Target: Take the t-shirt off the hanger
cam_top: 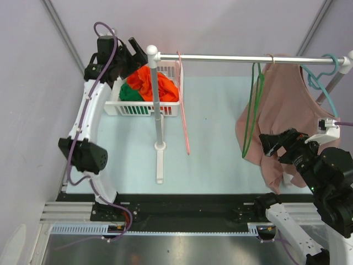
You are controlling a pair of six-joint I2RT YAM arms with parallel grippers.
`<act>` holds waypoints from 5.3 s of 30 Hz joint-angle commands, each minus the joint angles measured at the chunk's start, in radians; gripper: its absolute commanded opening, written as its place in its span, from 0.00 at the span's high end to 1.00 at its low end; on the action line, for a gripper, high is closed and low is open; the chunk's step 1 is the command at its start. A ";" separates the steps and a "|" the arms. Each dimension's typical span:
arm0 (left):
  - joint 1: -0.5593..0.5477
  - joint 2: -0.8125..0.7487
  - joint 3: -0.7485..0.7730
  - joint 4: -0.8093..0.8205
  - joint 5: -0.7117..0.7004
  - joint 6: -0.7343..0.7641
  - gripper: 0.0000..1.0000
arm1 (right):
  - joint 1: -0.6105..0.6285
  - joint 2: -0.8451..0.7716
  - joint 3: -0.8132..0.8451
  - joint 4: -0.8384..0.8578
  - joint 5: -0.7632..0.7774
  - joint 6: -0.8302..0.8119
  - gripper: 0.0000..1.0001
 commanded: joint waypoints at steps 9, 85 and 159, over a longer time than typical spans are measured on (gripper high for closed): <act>-0.239 -0.764 -0.763 0.271 -0.086 0.038 0.00 | 0.009 0.098 0.244 -0.035 0.122 -0.095 0.05; -0.865 -1.180 -1.526 0.618 0.212 -0.049 0.11 | -0.327 0.419 0.298 0.199 0.053 -0.194 0.59; -1.424 -0.420 -1.329 1.310 -0.347 0.419 0.00 | -0.180 0.046 -0.532 0.431 -0.085 0.681 1.00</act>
